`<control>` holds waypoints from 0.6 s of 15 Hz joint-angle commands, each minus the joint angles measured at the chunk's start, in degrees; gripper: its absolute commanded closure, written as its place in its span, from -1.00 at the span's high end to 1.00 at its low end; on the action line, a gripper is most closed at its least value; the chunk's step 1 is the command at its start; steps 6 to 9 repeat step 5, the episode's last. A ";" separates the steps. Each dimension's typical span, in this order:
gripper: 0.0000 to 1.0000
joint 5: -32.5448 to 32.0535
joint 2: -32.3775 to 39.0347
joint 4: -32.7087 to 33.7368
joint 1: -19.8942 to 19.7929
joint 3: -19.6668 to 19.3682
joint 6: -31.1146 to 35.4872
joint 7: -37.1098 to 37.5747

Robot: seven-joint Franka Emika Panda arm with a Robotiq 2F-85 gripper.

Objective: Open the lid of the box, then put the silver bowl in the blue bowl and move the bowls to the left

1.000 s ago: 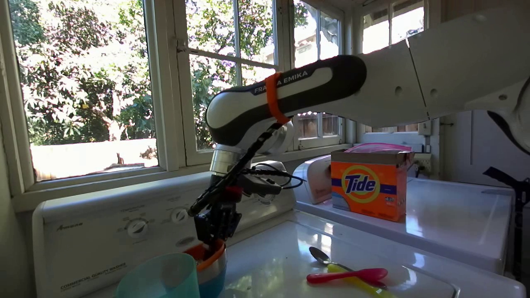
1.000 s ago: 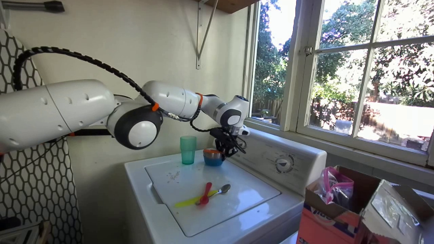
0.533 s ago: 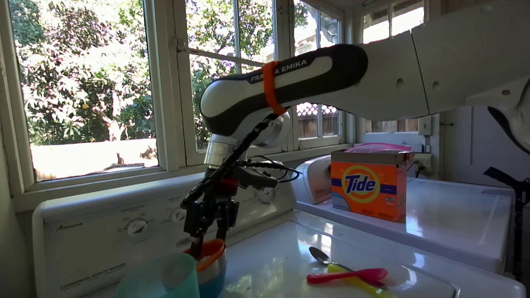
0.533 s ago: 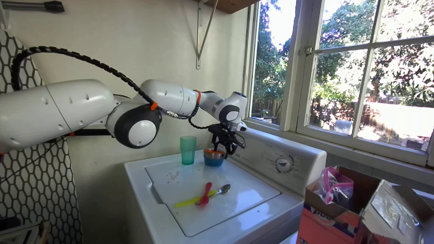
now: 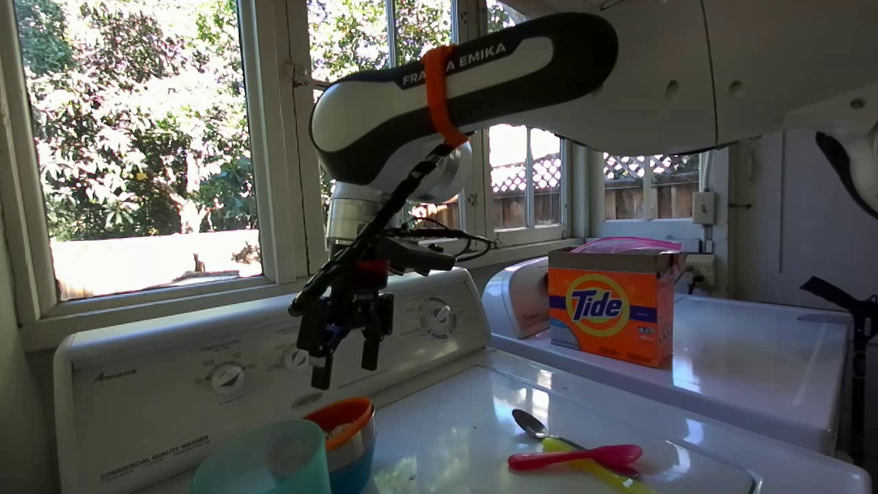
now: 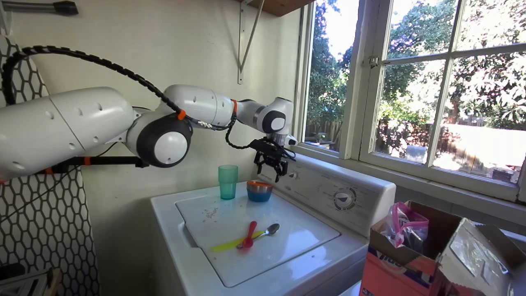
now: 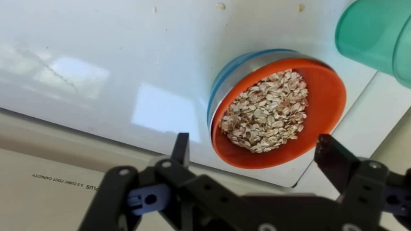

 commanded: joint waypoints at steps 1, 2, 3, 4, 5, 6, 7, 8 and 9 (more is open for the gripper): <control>1.00 -2.30 -2.43 -1.74 1.72 -1.57 -1.88 -0.09; 1.00 -2.91 -2.91 -2.02 2.37 -2.24 -1.61 1.24; 1.00 -4.18 -3.24 -2.19 3.14 -3.44 -1.00 2.69; 1.00 -1.93 -1.38 -0.11 1.66 -1.46 -0.33 0.53; 1.00 -2.55 -1.70 -0.18 2.21 -2.11 -0.33 1.13; 1.00 -2.55 -1.70 -0.18 2.21 -2.11 -0.33 1.13; 1.00 -2.55 -1.70 -0.18 2.21 -2.11 -0.33 1.13; 1.00 -2.55 -1.70 -0.18 2.21 -2.11 -0.33 1.13; 1.00 -2.55 -1.70 -0.18 2.21 -2.11 -0.33 1.13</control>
